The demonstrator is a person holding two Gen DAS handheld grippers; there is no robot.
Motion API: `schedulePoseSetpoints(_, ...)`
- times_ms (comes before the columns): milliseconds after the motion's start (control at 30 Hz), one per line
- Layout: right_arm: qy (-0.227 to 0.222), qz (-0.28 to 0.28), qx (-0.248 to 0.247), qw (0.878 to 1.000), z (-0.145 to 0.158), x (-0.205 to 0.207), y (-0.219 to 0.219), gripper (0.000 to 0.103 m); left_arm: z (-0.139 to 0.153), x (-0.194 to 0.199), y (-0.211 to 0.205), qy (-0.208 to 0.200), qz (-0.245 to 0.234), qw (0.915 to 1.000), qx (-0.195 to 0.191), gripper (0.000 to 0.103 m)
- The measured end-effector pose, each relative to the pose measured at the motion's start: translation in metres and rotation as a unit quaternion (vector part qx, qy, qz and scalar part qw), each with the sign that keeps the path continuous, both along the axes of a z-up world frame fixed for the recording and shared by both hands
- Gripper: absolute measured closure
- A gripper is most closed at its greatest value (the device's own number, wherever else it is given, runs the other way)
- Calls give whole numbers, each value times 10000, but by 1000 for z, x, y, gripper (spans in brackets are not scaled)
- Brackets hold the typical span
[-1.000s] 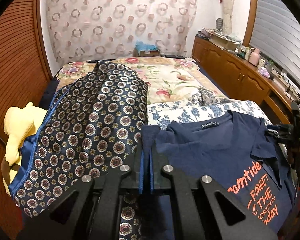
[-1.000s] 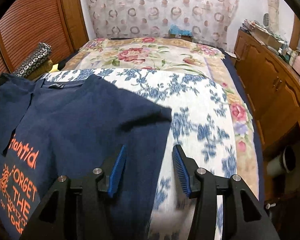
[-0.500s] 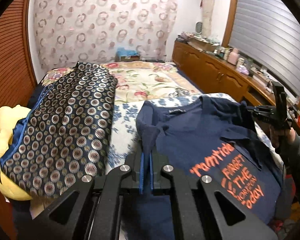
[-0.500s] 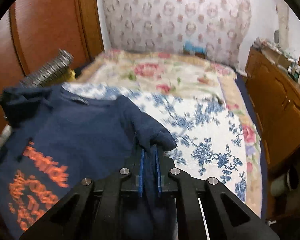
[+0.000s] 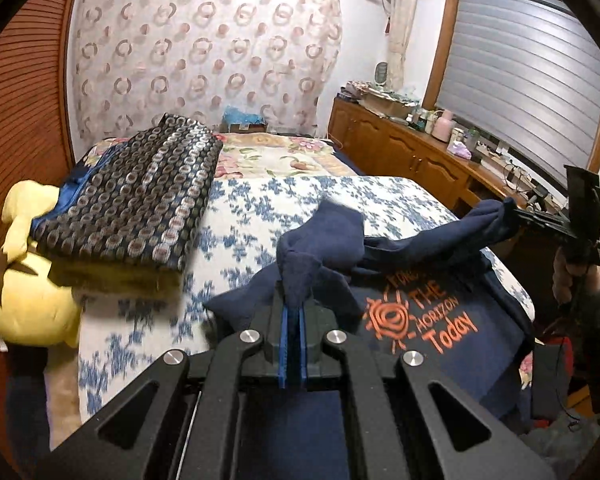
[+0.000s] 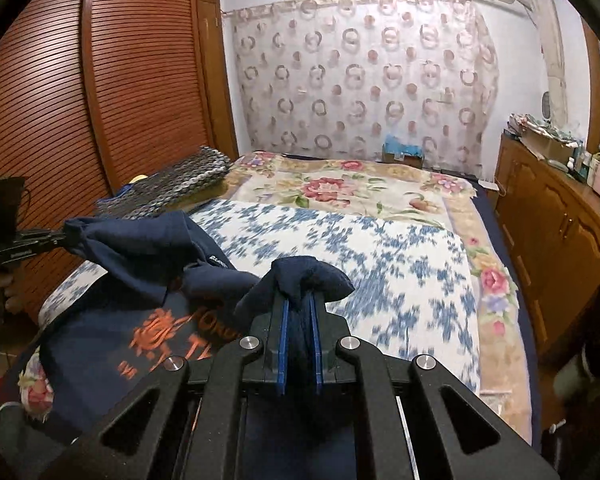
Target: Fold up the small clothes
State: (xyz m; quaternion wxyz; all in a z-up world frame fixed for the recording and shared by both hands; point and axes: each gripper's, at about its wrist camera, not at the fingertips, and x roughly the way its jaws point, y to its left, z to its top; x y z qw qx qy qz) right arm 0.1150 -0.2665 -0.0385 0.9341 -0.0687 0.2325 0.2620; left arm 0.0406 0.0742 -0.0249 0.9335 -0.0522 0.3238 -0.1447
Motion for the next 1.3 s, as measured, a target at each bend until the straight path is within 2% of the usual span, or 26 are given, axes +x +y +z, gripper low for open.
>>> schedulePoseSetpoints(167, 48, 12, 70, 10000, -1, -30, -19, 94, 8, -18, 10, -91, 131, 9998, -93, 98)
schedulePoseSetpoints(400, 20, -57, 4, 10000, 17, -71, -37, 94, 28, -48, 15, -240, 267, 9993, 65, 98)
schedulePoseSetpoints(500, 61, -81, -14, 9999, 22, -87, -45, 94, 31, -61, 19, -262, 258, 9993, -18, 98)
schedulePoseSetpoints(633, 338, -35, -76, 9994, 14, -102, -52, 94, 20, -71, 25, -154, 257, 9995, -135, 98)
schedulePoseSetpoints(800, 752, 59, -302, 9967, -12, -100, -47, 94, -9, -62, 36, 332, 396, 9982, -304, 96)
schedulePoseSetpoints(833, 803, 47, -302, 9963, -14, -99, -46, 94, -12, -61, 37, 378, 440, 9978, -310, 95)
schedulePoseSetpoints(900, 826, -13, -352, 9960, -11, -95, -44, 92, -13, -62, 37, 374, 489, 9977, -281, 82)
schedulePoseSetpoints(933, 806, -18, -359, 9961, -9, -95, -43, 91, -12, -63, 38, 339, 519, 9977, -267, 70)
schedulePoseSetpoints(967, 775, -49, -370, 9963, -4, -95, -42, 89, -10, -64, 39, 289, 543, 9978, -262, 64)
schedulePoseSetpoints(1033, 725, -48, -378, 9966, 2, -95, -41, 86, -4, -66, 42, 199, 565, 9979, -239, 61)
schedulePoseSetpoints(1133, 546, -14, -292, 9981, 15, -96, -42, 75, 4, -63, 44, 109, 652, 9978, -69, 57)
schedulePoseSetpoints(1200, 449, -42, -214, 9988, 18, -95, -45, 60, 6, -56, 44, 103, 657, 9978, 44, 56)
schedulePoseSetpoints(1300, 368, -142, -274, 9988, 15, -82, -46, 57, 0, -37, 40, 229, 504, 9984, 110, 55)
